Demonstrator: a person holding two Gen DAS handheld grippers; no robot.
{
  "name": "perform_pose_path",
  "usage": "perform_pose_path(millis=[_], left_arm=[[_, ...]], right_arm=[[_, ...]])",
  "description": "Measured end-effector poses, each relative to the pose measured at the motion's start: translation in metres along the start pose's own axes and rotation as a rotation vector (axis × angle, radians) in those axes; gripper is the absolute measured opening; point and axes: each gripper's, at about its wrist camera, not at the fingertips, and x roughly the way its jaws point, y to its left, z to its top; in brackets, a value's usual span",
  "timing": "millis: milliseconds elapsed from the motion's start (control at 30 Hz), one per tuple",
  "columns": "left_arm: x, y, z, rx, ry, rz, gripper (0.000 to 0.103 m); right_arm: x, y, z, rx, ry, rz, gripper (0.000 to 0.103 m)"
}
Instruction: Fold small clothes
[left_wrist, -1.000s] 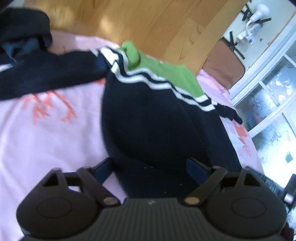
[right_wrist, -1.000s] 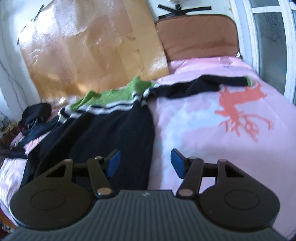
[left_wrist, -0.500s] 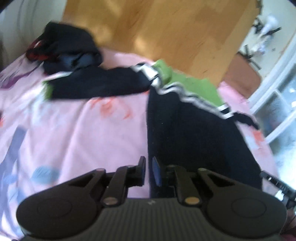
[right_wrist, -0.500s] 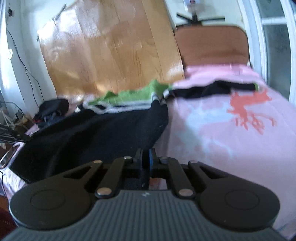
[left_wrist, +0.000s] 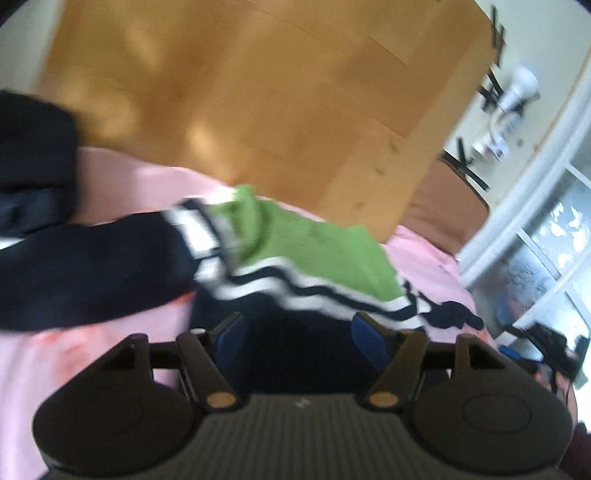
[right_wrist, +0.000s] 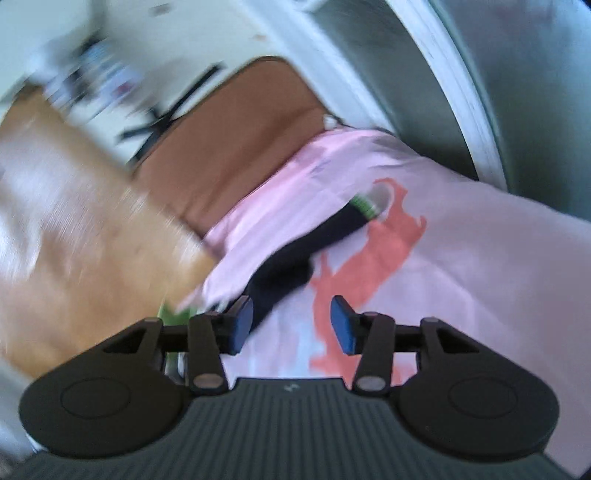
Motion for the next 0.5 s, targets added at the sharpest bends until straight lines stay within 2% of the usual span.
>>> perform_pose_path(millis=[133, 200, 267, 333, 367, 433, 500], left_arm=[[0.067, -0.017, 0.009, 0.099, -0.006, -0.020, 0.065], [0.095, -0.018, 0.006, 0.115, 0.017, -0.031, 0.065], [0.117, -0.015, -0.001, 0.095, 0.063, -0.040, 0.063], [0.118, -0.016, -0.009, 0.123, 0.045, -0.037, 0.066], [0.116, -0.017, -0.010, 0.144, 0.042, -0.050, 0.068], [0.116, -0.014, -0.013, 0.129, 0.048, -0.047, 0.069], [0.115, -0.013, -0.011, 0.123, 0.047, -0.051, 0.069]], right_arm=[[0.052, -0.013, 0.029, 0.197, 0.052, -0.053, 0.062], [0.074, -0.015, 0.039, 0.216, 0.032, -0.105, 0.066], [0.088, -0.014, 0.045, 0.200, 0.009, -0.109, 0.065], [0.095, -0.006, 0.051, 0.150, 0.014, -0.132, 0.029], [0.092, -0.001, 0.055, 0.128, 0.006, -0.104, 0.012], [0.062, 0.007, 0.065, 0.093, -0.127, 0.004, 0.012], [0.018, 0.008, 0.071, 0.041, -0.309, 0.103, 0.012]])
